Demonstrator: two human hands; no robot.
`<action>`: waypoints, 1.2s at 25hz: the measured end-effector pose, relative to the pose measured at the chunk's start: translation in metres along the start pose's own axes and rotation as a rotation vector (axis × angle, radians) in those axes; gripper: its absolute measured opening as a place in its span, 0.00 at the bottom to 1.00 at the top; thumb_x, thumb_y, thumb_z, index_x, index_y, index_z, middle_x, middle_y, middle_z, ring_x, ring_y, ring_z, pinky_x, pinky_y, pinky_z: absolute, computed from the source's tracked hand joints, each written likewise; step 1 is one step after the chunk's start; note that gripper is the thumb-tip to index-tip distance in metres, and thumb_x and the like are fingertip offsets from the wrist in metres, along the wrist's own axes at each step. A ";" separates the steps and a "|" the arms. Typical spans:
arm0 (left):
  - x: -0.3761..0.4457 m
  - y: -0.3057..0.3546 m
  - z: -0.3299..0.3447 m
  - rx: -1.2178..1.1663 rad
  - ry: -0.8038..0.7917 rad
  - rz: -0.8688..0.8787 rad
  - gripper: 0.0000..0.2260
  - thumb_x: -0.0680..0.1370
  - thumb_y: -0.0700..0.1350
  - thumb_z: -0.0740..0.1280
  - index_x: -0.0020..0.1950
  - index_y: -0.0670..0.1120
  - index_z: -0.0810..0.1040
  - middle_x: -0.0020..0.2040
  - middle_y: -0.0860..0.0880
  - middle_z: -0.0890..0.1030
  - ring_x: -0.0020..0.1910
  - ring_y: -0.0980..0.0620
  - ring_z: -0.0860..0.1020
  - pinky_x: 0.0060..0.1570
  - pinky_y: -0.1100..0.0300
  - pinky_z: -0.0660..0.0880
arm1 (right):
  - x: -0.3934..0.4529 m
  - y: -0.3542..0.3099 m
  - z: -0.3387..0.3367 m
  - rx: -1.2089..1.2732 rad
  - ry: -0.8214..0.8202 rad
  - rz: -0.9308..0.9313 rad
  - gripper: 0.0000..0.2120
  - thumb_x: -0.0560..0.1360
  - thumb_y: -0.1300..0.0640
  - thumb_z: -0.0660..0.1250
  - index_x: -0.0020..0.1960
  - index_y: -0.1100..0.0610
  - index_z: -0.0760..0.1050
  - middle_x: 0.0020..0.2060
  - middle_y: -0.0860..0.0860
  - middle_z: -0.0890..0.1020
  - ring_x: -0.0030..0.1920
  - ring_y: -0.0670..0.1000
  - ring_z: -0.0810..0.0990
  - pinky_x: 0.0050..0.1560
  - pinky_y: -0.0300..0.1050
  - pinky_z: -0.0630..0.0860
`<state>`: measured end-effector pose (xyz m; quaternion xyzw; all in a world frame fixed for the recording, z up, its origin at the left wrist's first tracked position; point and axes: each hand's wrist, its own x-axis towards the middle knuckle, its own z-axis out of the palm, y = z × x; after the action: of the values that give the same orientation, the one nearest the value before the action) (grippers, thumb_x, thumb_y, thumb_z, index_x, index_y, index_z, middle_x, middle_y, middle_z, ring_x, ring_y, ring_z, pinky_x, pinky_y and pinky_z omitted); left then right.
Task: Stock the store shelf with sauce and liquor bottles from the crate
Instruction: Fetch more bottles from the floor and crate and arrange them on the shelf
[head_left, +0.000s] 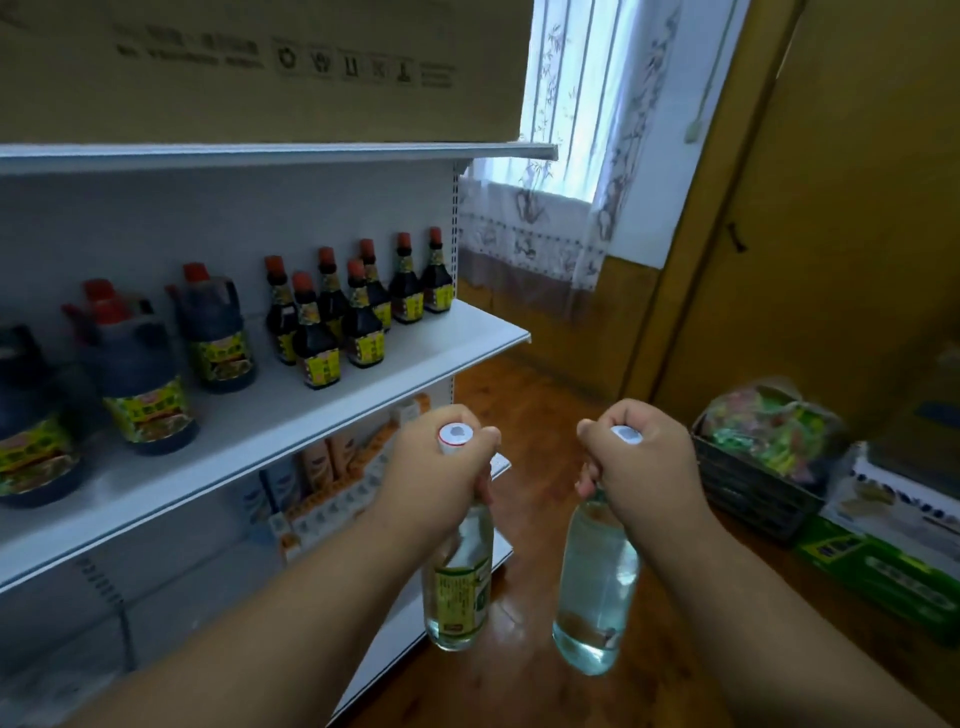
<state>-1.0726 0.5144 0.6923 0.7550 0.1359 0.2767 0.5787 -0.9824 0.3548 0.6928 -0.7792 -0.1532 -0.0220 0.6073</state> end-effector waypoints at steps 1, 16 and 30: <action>0.016 -0.002 0.014 0.014 0.041 0.015 0.14 0.74 0.36 0.67 0.29 0.41 0.71 0.24 0.37 0.75 0.24 0.46 0.75 0.32 0.49 0.77 | 0.022 0.007 -0.002 -0.022 -0.022 -0.018 0.12 0.75 0.58 0.67 0.33 0.55 0.71 0.23 0.56 0.77 0.27 0.59 0.80 0.34 0.55 0.81; 0.091 -0.022 -0.029 0.224 0.522 -0.152 0.16 0.77 0.40 0.68 0.29 0.44 0.71 0.24 0.43 0.74 0.25 0.46 0.76 0.31 0.58 0.75 | 0.146 -0.007 0.131 -0.012 -0.604 -0.187 0.12 0.75 0.58 0.67 0.37 0.63 0.71 0.25 0.62 0.78 0.23 0.51 0.78 0.33 0.50 0.79; -0.103 0.052 -0.080 0.446 1.202 -0.193 0.13 0.77 0.43 0.70 0.36 0.38 0.73 0.27 0.35 0.76 0.30 0.34 0.78 0.32 0.44 0.78 | -0.003 -0.098 0.185 0.316 -1.155 -0.414 0.15 0.75 0.53 0.68 0.39 0.64 0.71 0.24 0.62 0.78 0.23 0.53 0.79 0.33 0.50 0.79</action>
<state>-1.2078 0.5095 0.7287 0.5550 0.5576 0.5630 0.2531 -1.0393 0.5518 0.7361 -0.5205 -0.6053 0.3078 0.5177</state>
